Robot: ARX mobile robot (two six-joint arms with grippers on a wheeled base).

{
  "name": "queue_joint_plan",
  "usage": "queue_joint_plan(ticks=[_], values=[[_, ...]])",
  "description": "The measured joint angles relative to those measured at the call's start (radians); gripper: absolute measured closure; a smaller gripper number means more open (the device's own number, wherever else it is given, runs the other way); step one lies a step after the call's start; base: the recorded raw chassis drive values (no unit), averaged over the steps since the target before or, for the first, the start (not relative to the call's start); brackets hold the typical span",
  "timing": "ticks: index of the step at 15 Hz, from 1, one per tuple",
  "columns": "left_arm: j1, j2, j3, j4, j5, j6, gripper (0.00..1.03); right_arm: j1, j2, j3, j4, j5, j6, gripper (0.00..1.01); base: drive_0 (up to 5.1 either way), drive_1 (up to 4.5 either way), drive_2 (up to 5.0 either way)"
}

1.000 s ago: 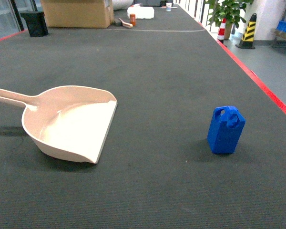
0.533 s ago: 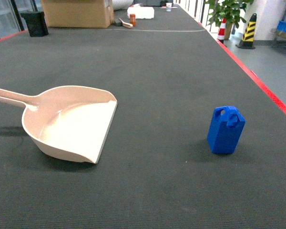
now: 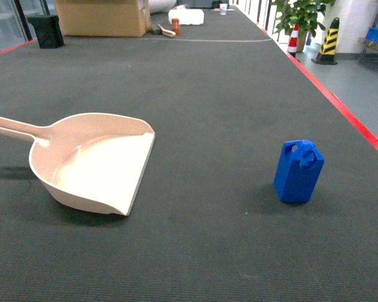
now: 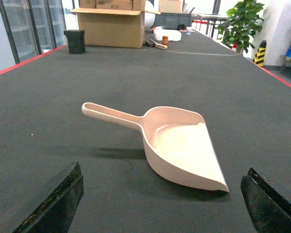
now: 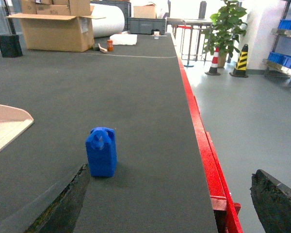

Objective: Place part in tray to right shelf

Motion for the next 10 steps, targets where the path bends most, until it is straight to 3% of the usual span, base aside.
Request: queue_joint_plan(ticks=[10], values=[[0.0,0.0,0.0,0.0,0.0,0.0,0.05,0.0,0.0,0.0,0.0,0.0,0.0,0.03,0.0,0.0,0.0]])
